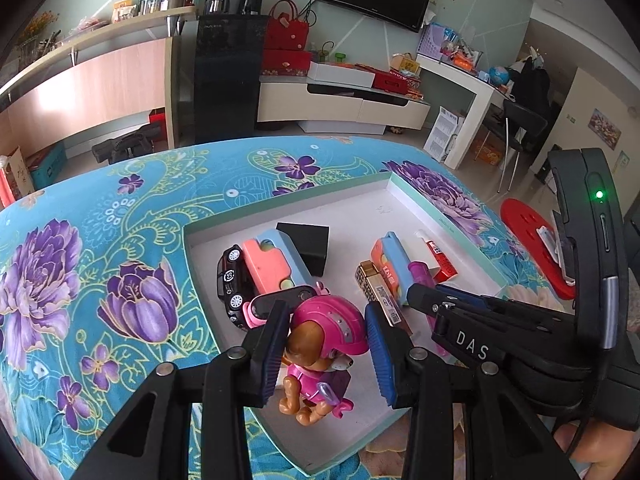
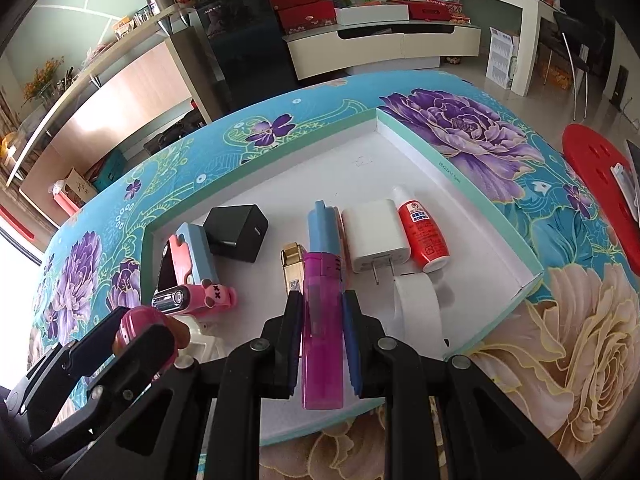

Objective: Organize rigid objects
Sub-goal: 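Carry the toy figure and pink lighter over the tray with both tools, then open both tools to release the toy figure and lighter in the tray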

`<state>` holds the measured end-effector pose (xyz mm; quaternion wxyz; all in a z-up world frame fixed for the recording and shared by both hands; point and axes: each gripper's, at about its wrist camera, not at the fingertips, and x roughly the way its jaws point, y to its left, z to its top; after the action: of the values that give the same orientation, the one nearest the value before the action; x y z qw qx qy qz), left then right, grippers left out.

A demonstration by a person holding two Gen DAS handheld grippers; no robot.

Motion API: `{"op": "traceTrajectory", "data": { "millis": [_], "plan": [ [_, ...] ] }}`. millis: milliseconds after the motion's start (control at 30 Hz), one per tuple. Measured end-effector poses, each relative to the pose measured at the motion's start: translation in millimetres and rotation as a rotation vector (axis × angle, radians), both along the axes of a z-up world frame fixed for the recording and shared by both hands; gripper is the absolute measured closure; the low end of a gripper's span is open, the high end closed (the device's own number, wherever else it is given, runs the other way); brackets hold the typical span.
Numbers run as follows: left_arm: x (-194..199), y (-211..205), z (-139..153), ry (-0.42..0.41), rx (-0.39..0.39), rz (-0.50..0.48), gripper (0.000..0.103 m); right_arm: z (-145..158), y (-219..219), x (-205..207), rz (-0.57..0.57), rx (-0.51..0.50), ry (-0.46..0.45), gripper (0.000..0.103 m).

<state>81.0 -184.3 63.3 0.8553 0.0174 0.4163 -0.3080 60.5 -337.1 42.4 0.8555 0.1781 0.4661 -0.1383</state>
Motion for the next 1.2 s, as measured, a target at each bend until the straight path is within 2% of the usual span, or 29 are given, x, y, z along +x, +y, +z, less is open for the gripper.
{"op": "traceTrajectory", "data": {
  "millis": [300, 400, 467, 633, 667, 800, 867, 1000, 1100, 1200],
  "plan": [
    [6, 3, -2, 0.012, -0.026, 0.015, 0.061, -2, 0, 1, 0.002, 0.002, 0.008, 0.082],
    [9, 4, -6, 0.027, -0.027, 0.026, 0.054, -3, 0, 1, -0.003, 0.005, 0.017, 0.082],
    [12, 4, -10, 0.040, -0.017, 0.040, 0.046, -3, -1, 1, -0.010, 0.006, 0.018, 0.082],
    [16, 7, -14, 0.053, -0.019, 0.053, 0.044, -6, -2, 2, -0.014, 0.011, 0.032, 0.080],
    [16, 8, -14, 0.055, -0.019, 0.054, 0.042, -6, -2, 2, -0.014, 0.011, 0.034, 0.079],
    [17, 12, -14, 0.064, -0.023, 0.064, 0.038, -7, -5, 2, -0.028, 0.019, 0.037, 0.059],
    [18, 14, -12, 0.066, -0.029, 0.067, 0.032, -7, -6, 1, -0.031, 0.024, 0.036, 0.057],
    [19, 18, -9, 0.064, -0.016, 0.081, 0.029, -8, -4, 3, -0.023, 0.021, 0.039, 0.055],
    [20, 23, -7, 0.057, 0.014, 0.107, 0.028, -6, -2, 3, -0.018, 0.024, 0.029, 0.038],
    [22, 31, -6, 0.050, 0.034, 0.140, 0.028, -5, -1, 3, -0.019, 0.013, 0.028, 0.036]
  ]
}}
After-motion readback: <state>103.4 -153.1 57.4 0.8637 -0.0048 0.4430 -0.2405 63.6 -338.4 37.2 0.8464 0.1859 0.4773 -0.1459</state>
